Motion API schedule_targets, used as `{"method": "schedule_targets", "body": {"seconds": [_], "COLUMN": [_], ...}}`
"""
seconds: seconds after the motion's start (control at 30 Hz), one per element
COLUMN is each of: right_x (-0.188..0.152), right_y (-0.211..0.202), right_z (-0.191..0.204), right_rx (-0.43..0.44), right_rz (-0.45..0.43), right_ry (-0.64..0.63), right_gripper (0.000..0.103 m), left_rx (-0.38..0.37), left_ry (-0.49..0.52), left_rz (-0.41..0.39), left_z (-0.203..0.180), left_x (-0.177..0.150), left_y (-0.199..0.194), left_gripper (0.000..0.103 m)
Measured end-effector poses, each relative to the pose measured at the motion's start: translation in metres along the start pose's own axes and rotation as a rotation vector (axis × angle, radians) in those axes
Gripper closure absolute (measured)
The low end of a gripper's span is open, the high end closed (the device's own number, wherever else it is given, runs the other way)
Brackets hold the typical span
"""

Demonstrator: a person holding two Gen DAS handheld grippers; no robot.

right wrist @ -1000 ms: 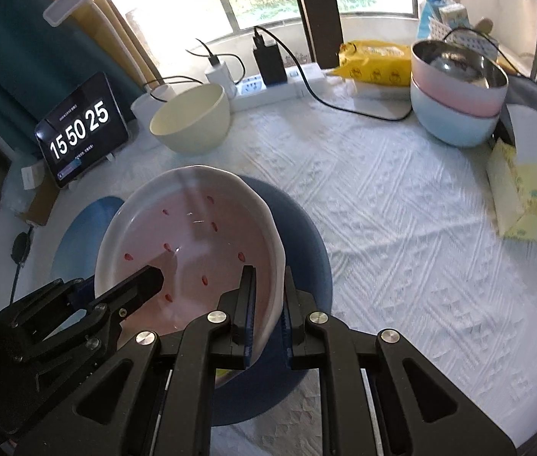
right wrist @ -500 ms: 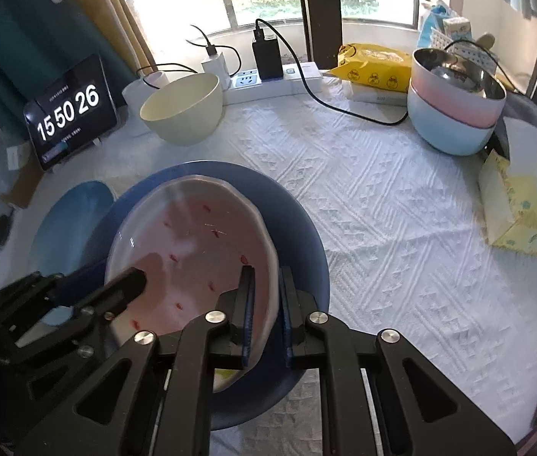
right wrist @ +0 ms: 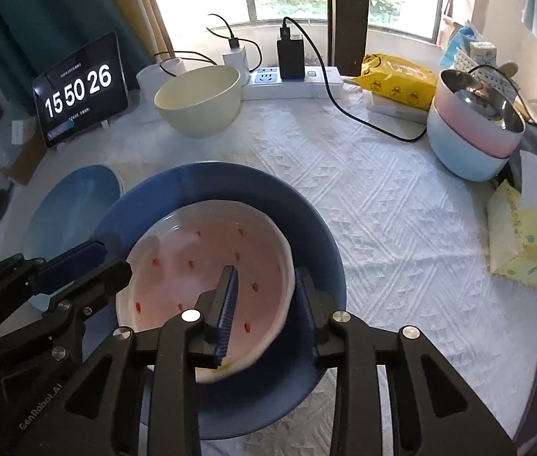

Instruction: Organize plates and bowls

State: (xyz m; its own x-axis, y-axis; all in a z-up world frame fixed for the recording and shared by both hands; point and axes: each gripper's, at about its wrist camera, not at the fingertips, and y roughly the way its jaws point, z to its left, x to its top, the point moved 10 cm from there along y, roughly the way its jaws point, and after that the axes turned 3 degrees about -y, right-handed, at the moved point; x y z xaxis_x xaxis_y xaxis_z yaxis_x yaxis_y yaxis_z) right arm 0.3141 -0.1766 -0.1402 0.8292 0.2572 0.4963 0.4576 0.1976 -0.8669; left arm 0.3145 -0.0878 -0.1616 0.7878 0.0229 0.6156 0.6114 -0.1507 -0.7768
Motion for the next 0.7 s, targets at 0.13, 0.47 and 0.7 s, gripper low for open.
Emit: {"method": "schedule_targets", "body": {"seconds": [0.13, 0.47, 0.7], "right_x": [0.005, 0.014, 0.025], "right_y": [-0.005, -0.017, -0.025], "right_z": [-0.001, -0.003, -0.001], "right_rx": [-0.01, -0.012, 0.003], "right_rz": [-0.022, -0.048, -0.068], "right_ry": [0.002, 0.016, 0.028], "right_gripper": [0.069, 0.067, 0.067], "left_rx": [-0.002, -0.026, -0.029], "left_ry": [-0.009, -0.021, -0.001], "left_rz": [0.002, -0.021, -0.06], "left_z": [0.005, 0.006, 0.006], "left_x": [0.002, 0.012, 0.032], "left_y": [0.001, -0.009, -0.023], "left_gripper": [0.076, 0.076, 0.073]}}
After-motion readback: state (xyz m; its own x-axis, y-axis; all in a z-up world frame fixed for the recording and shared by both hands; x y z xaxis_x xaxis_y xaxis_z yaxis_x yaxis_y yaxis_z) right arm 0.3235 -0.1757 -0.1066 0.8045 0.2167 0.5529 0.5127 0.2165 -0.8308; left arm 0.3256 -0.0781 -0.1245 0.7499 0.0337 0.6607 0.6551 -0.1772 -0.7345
